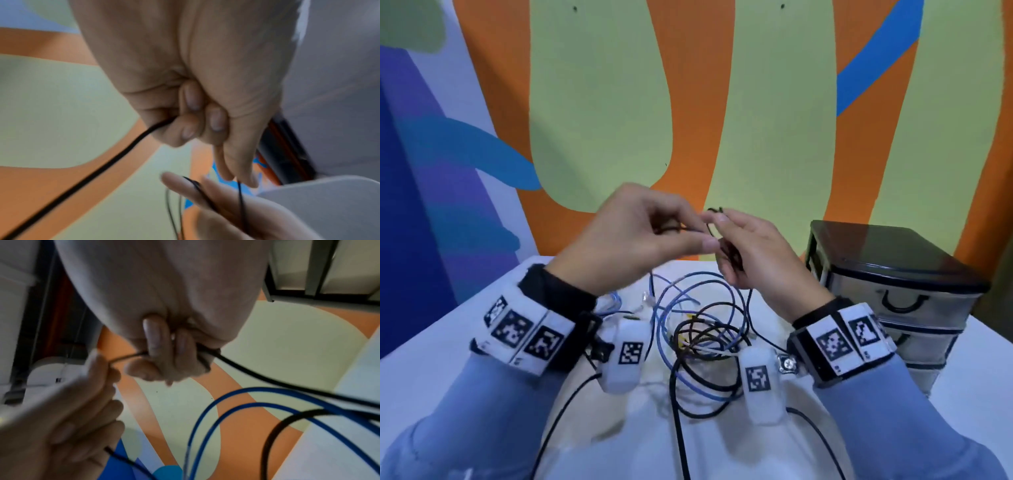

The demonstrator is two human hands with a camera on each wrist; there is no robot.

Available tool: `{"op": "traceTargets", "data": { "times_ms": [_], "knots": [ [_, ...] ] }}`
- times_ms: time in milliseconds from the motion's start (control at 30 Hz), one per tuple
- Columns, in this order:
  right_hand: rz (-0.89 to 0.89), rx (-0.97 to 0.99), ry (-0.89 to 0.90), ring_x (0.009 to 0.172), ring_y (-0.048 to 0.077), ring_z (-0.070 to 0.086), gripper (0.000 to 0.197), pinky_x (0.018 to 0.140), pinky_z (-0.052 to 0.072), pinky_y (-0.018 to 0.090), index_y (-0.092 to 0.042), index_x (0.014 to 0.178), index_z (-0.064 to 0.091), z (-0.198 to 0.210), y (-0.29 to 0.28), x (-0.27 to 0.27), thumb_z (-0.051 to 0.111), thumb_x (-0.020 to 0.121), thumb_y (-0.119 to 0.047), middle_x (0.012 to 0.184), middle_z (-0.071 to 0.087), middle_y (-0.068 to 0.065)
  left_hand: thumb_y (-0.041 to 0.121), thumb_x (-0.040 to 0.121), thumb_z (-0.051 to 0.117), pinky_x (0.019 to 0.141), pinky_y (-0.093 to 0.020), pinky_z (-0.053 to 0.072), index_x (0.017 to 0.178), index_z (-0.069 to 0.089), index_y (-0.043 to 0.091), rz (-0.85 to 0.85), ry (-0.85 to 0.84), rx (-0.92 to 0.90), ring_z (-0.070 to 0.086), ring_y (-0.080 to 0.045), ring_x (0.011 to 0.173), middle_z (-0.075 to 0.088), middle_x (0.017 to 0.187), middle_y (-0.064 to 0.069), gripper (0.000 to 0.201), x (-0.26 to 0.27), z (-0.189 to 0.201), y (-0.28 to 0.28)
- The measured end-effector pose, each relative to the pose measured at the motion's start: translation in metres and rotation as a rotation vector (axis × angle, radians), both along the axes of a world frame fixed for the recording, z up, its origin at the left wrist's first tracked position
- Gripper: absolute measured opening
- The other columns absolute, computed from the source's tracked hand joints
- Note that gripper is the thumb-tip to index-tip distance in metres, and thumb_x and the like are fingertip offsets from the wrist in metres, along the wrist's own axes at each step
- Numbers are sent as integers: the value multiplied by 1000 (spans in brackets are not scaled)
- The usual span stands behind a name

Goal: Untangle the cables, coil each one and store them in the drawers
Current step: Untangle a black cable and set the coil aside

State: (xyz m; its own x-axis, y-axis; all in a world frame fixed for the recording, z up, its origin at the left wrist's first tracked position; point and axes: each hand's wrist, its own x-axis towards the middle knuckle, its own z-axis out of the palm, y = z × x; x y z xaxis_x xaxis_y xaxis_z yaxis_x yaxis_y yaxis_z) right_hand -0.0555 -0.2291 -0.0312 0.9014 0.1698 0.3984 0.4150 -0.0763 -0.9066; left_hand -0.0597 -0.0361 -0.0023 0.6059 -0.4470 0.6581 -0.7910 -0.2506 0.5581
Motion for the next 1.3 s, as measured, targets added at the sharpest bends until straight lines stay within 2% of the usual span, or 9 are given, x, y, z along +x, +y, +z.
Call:
{"op": "traceTargets", "data": {
  "times_ms": [100, 200, 300, 500, 700, 833, 967, 1133, 1300],
  "knots": [
    [243, 23, 89, 44, 14, 21, 32, 43, 15, 24, -15, 103, 70, 2, -4, -6, 42, 111, -27, 50, 30, 3, 12, 74, 92, 57, -45, 30, 83, 79, 0, 8, -2, -232, 33, -32, 58, 44, 60, -29, 20, 13, -4, 9],
    [448, 79, 206, 47, 13, 16, 27, 44, 9, 26, -11, 96, 56, 5, -7, -12, 40, 110, -27, 62, 34, 3, 16, 70, 93, 51, -29, 33, 83, 74, -7, 91, 23, -395, 37, -19, 53, 45, 57, -12, 33, 28, -11, 9],
    [589, 318, 276, 41, 14, 46, 21, 40, 26, 20, -10, 99, 51, 7, -7, -18, 36, 108, -22, 67, 53, 6, 35, 77, 88, 47, -25, 32, 78, 73, 5, 158, 153, -469, 35, -17, 51, 43, 57, 0, 33, 40, -19, 5],
    [601, 837, 188, 83, 13, 74, 47, 73, 60, 18, 5, 151, 43, 12, -8, -15, 34, 111, -19, 70, 65, -1, 49, 105, 57, 45, -24, 40, 85, 76, 6, 119, 400, 109, 48, -14, 49, 61, 61, 0, 51, 40, -34, -9],
    [395, 953, -37, 123, 33, 68, 48, 100, 57, 32, 8, 157, 16, 5, -13, 4, 29, 114, -10, 133, 65, 30, 27, 107, 62, 57, -27, 45, 106, 71, 19, 37, 210, 438, 57, -13, 53, 70, 65, 1, 12, 11, -32, -34],
    [12, 546, -132, 96, 30, 77, 41, 83, 60, 30, -10, 156, 24, 1, -7, 9, 29, 115, -11, 106, 78, 20, 32, 103, 68, 55, -27, 39, 90, 74, 24, 124, -111, 455, 56, -13, 54, 66, 60, -1, 17, -1, -26, -40],
    [-251, 13, -128, 55, 15, 57, 36, 56, 48, 26, -22, 149, 43, -7, -7, 11, 36, 113, -20, 68, 67, 3, 31, 88, 86, 55, -27, 34, 85, 84, 18, 129, -123, 86, 44, -8, 56, 66, 61, 0, 14, 3, -7, -14],
    [177, -22, 182, 47, 13, 20, 35, 44, 14, 23, -10, 114, 71, -3, -8, -1, 44, 111, -32, 57, 27, -1, 25, 78, 92, 49, -28, 25, 75, 74, 7, 125, 76, -489, 28, -17, 48, 42, 53, 4, 25, 26, -4, 18],
    [616, 234, 321, 40, 8, 26, 28, 39, 19, 19, -14, 91, 53, 6, -5, -17, 39, 109, -31, 62, 36, 0, 41, 82, 86, 47, -25, 27, 73, 67, -2, 247, 146, -577, 29, -18, 45, 38, 54, -4, 48, 43, -16, 14]
  ]
}}
